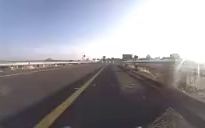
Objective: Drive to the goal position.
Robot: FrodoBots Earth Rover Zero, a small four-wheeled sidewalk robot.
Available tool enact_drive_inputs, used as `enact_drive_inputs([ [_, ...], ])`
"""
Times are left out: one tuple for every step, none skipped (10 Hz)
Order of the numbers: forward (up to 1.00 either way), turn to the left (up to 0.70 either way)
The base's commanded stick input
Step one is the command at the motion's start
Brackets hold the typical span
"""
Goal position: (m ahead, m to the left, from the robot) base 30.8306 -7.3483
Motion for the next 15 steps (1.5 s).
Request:
enact_drive_inputs([
  [0.5,0.0],
  [0.5,0.0],
  [0.5,0.0],
  [0.5,0.0],
  [0.5,0.0],
  [0.5,0.0],
  [0.5,0.0],
  [0.5,0.0],
  [0.5,0.0],
  [0.5,0.0],
  [0.5,0.0],
  [0.5,0.0],
  [0.5,0.0],
  [0.5,0.0],
  [0.5,0.0],
])
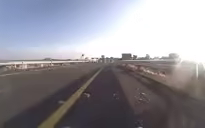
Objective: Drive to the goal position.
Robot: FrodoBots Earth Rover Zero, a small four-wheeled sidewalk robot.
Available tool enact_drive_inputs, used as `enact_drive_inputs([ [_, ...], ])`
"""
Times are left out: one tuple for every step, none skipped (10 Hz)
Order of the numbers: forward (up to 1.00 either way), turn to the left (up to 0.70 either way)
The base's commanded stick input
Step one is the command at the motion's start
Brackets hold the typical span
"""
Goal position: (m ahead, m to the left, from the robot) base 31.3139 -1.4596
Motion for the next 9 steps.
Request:
enact_drive_inputs([
  [0.5,0.0],
  [0.5,0.0],
  [0.5,0.0],
  [0.5,0.0],
  [0.5,0.0],
  [0.5,0.0],
  [0.5,0.0],
  [0.5,0.0],
  [0.5,0.0],
])
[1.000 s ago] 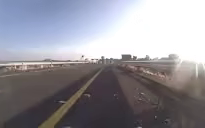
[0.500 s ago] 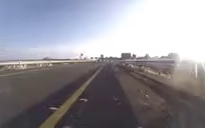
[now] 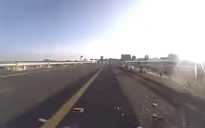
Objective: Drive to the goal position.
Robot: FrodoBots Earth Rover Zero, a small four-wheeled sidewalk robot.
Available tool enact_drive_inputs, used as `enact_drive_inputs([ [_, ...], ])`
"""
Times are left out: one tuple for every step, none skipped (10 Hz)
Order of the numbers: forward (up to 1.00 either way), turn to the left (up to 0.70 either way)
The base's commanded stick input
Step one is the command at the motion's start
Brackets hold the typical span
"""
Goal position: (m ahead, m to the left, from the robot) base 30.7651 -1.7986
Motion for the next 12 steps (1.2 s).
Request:
enact_drive_inputs([
  [0.5,0.0],
  [0.5,0.0],
  [0.5,0.0],
  [0.5,0.0],
  [0.5,0.0],
  [0.5,0.0],
  [0.5,0.0],
  [0.5,0.0],
  [0.5,0.0],
  [0.5,0.0],
  [0.5,0.0],
  [0.5,0.0],
])
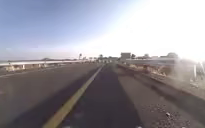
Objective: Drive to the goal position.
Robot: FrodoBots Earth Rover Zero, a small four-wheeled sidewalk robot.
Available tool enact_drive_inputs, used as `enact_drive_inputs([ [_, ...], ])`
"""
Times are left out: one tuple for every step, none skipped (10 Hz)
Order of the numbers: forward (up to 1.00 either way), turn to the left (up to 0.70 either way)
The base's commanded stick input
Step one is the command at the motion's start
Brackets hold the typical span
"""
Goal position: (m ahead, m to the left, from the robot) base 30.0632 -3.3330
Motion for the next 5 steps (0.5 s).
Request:
enact_drive_inputs([
  [0.5,0.0],
  [0.5,0.0],
  [0.5,0.0],
  [0.5,0.0],
  [0.5,0.0],
])
